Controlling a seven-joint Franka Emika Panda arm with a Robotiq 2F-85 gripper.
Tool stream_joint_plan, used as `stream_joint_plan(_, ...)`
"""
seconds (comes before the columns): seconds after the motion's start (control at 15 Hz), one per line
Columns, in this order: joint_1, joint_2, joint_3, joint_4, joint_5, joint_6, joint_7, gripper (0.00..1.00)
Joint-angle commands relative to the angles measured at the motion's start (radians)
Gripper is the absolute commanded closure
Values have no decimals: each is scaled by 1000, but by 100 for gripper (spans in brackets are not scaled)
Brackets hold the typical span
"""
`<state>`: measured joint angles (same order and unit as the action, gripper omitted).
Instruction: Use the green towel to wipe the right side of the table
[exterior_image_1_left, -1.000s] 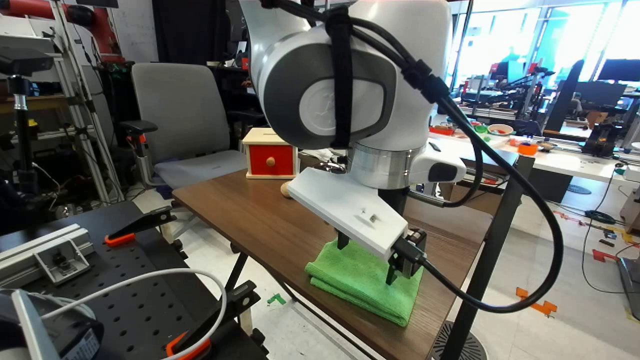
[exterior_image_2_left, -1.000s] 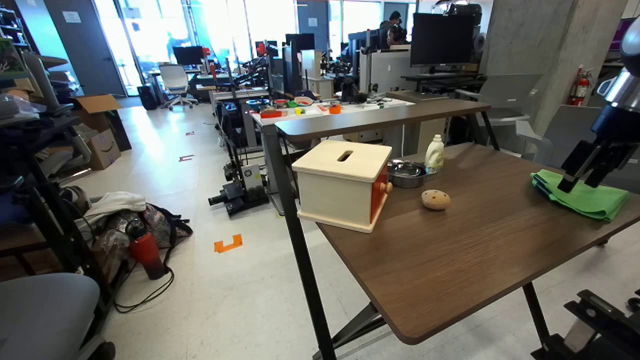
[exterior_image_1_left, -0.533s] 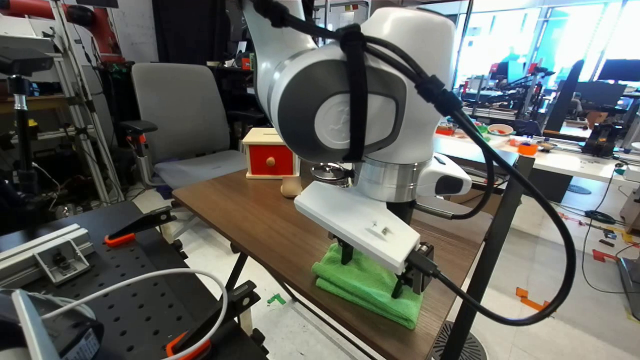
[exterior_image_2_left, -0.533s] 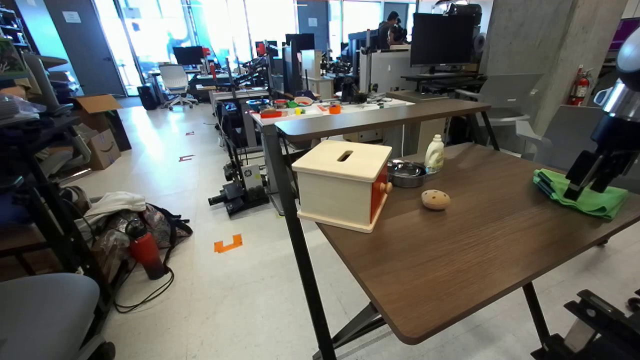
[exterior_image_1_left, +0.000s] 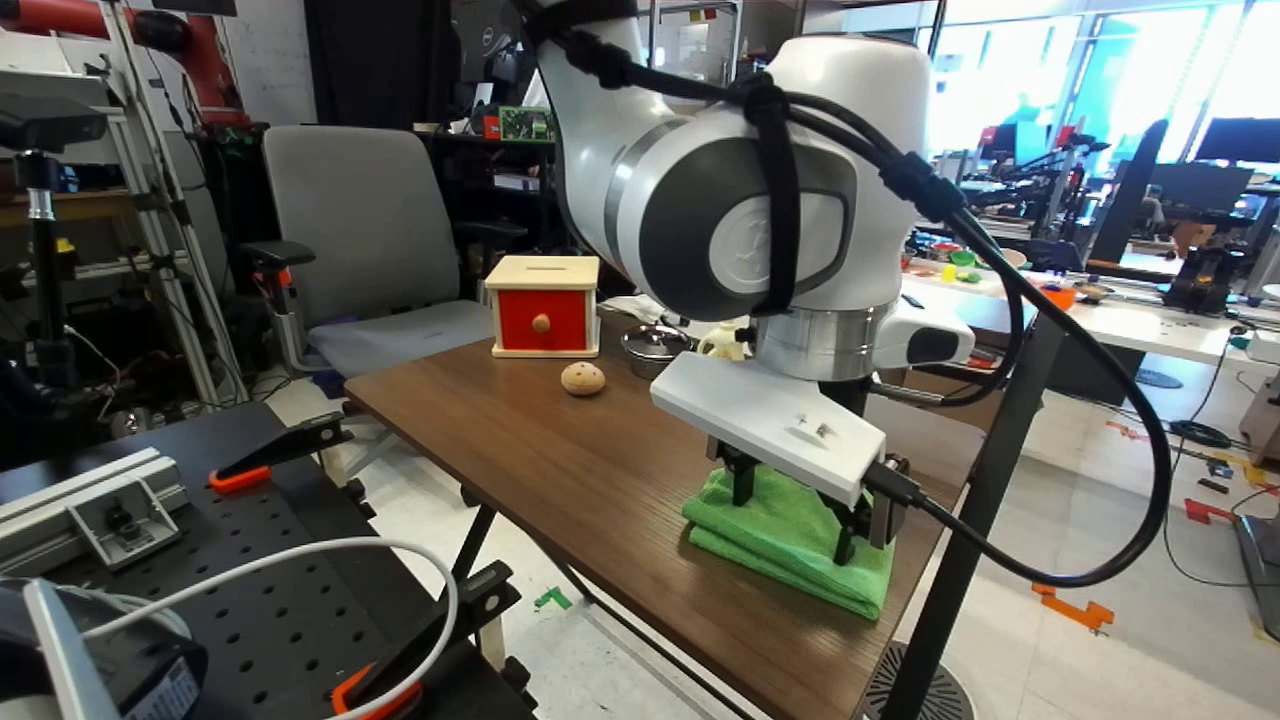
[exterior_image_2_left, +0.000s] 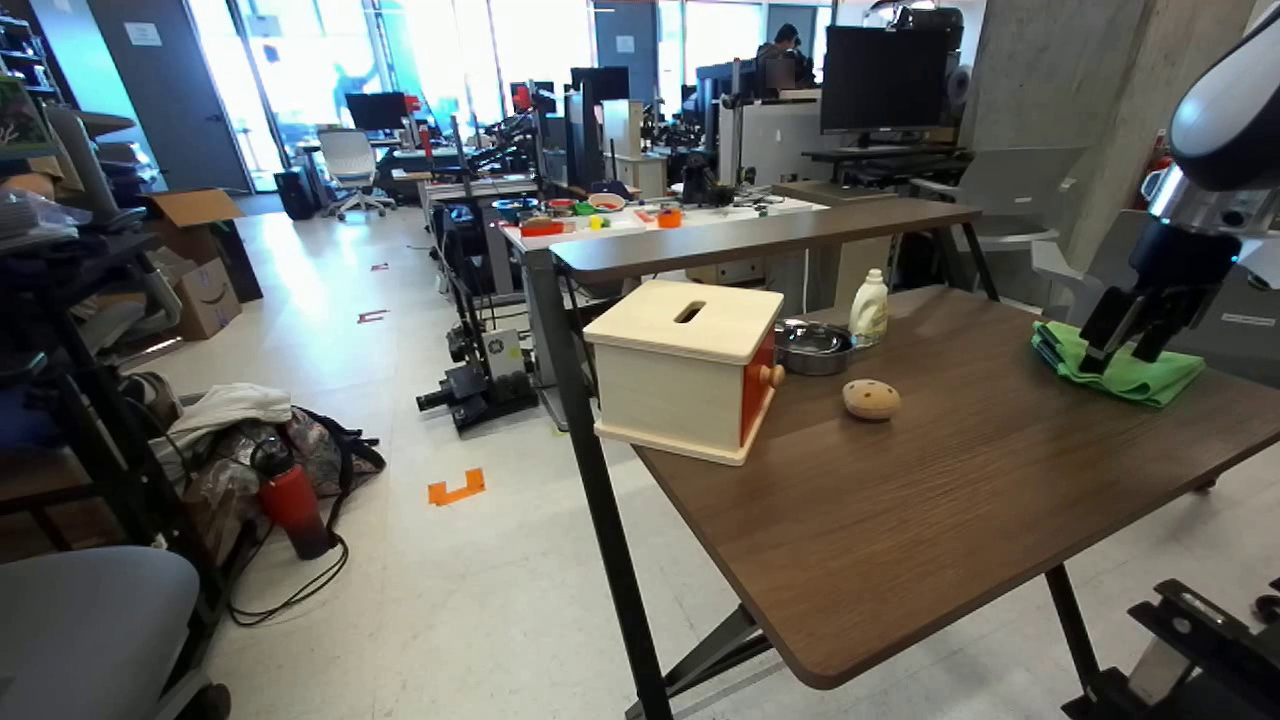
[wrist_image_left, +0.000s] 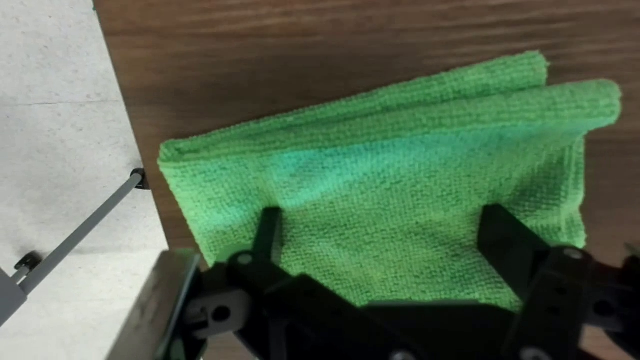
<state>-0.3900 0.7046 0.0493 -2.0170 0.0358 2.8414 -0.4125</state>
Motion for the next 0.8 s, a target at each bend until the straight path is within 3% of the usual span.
stream_joint_plan(0.0, 34, 77, -20, 121, -20, -43, 49, 0)
stream_joint_plan(0.73, 98, 199, -14, 433, -11, -180, 126, 0)
